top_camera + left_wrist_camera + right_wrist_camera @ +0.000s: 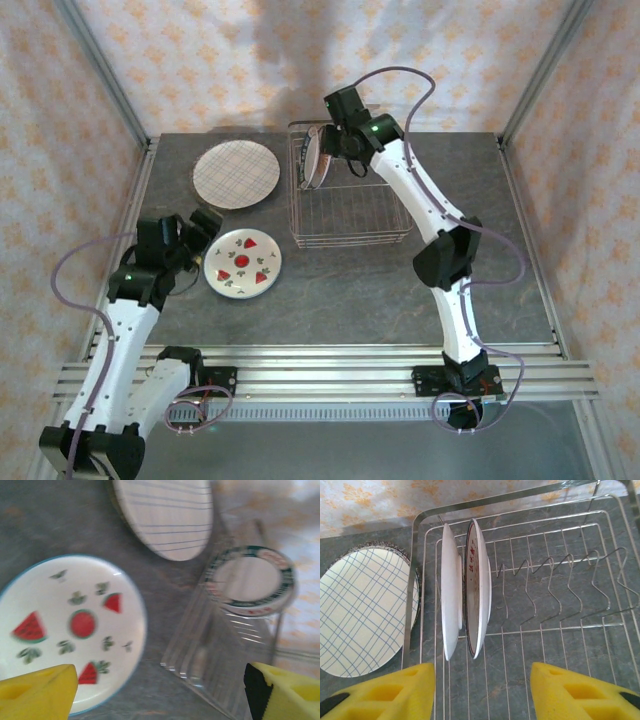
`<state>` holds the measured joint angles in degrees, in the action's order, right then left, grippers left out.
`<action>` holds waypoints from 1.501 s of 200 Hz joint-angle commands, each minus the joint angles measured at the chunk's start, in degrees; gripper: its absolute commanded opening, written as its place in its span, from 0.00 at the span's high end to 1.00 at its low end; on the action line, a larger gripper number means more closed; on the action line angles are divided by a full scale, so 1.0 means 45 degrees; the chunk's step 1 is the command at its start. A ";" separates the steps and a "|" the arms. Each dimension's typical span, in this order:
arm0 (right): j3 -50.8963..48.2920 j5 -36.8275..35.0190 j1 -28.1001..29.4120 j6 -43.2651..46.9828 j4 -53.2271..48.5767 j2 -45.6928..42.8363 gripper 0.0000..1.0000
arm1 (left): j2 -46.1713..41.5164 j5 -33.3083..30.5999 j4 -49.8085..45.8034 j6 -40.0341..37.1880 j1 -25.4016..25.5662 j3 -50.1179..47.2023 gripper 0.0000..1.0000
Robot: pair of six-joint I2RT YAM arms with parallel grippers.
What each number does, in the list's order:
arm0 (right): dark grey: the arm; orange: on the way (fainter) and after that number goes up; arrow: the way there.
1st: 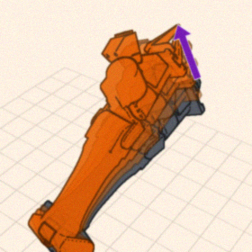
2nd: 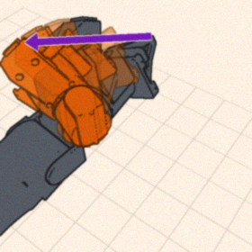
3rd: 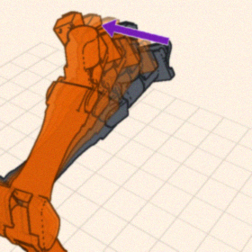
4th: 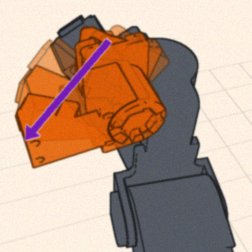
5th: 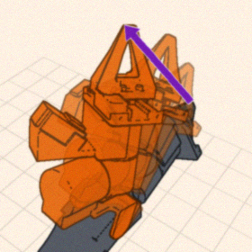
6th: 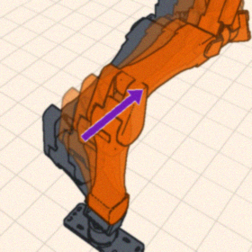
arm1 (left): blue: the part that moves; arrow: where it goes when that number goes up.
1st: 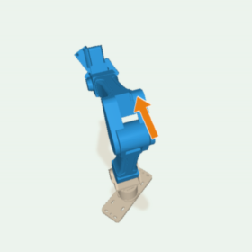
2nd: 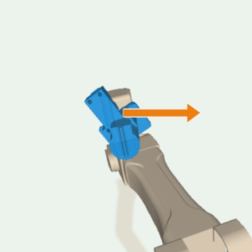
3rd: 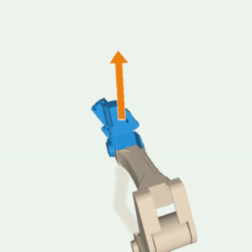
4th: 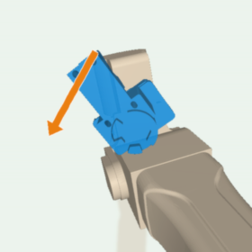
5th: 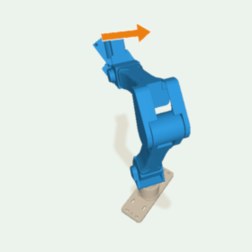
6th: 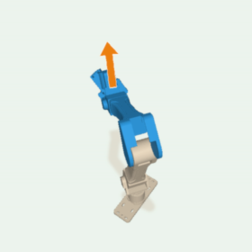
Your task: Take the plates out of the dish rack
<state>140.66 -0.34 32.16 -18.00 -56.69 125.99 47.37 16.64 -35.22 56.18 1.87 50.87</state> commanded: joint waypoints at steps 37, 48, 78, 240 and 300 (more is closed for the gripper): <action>0.1965 0.1260 -0.0545 -0.0224 -0.0001 0.2100 0.55 | 0.1628 0.2023 0.0968 -0.3130 0.1433 0.4289 0.16; 0.1854 0.1372 -0.0584 -0.0094 0.0295 0.2241 0.58 | 0.1882 0.1744 0.0749 -0.3700 0.1918 0.4981 0.17; 0.1572 0.1427 -0.0584 0.0346 0.0988 0.2675 0.63 | 0.2108 0.1108 0.0467 -0.4432 0.2669 0.5942 0.18; 0.2277 0.0650 -0.0663 -0.0438 0.2130 0.4172 0.80 | 0.1757 0.0969 0.0134 -0.4341 0.2729 0.5814 0.19; 0.2802 -0.0169 -0.0488 -0.0626 0.1939 0.4151 0.95 | 0.1702 0.0897 0.0239 -0.4204 0.2729 0.5679 0.19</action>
<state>149.29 1.50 29.36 -19.94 -49.60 144.09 56.23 22.02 -33.69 37.45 13.89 77.19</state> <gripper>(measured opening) 0.112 0.808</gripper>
